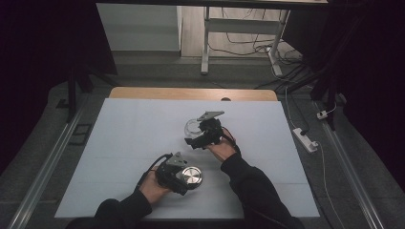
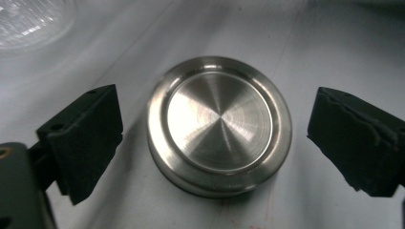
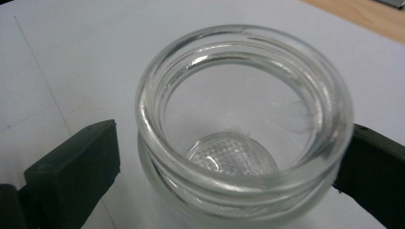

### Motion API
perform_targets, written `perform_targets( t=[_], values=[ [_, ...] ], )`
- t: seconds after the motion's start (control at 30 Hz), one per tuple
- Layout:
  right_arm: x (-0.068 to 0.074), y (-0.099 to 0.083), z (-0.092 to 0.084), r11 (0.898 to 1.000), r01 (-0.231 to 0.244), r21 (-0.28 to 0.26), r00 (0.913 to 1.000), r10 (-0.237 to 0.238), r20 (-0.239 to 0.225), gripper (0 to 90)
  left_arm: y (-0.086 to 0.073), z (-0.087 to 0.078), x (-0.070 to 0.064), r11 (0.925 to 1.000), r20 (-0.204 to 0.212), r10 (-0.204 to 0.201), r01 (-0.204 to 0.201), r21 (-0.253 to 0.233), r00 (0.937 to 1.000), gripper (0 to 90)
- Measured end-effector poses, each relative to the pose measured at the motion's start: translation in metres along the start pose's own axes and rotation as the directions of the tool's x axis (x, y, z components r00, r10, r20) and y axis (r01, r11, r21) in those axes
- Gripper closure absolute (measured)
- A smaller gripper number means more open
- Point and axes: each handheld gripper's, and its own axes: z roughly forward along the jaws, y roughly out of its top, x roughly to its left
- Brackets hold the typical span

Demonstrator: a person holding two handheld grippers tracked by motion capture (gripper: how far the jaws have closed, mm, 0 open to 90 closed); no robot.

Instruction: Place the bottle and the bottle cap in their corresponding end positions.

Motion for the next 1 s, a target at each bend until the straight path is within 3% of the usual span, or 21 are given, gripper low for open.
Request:
perform_targets(
  t=[0.33,0.43,0.8,0.9,1.0],
  values=[
    [0.002,-0.001,-0.014,0.999,0.029,-0.037,0.999,-0.027,0.035,0.0,-0.001,-0.018,0.001,0.9996,0.002,-0.02,0.02,-0.021,0.9998,0.0],
    [0.002,-0.002,-0.017,0.999,0.012,-0.045,0.9997,-0.011,0.021,0.0,-0.001,-0.023,0.002,0.9989,-0.001,-0.026,0.026,-0.039,0.9997,0.0],
    [0.009,-0.009,-0.03,0.999,0.021,-0.048,0.9997,-0.021,0.013,0.0,-0.004,-0.037,0.004,0.9965,-0.023,-0.039,0.037,-0.075,0.999,0.0],
    [0.01,-0.011,-0.033,0.999,0.02,-0.05,0.9998,-0.02,0.009,0.0,-0.005,-0.039,0.005,0.9957,-0.01,-0.055,0.054,-0.075,0.9984,0.0],
    [0.011,-0.013,-0.036,0.999,0.018,-0.05,0.9998,-0.018,0.007,0.0,-0.006,-0.042,0.006,0.9957,-0.011,-0.044,0.043,-0.082,0.999,0.0]
  ],
)
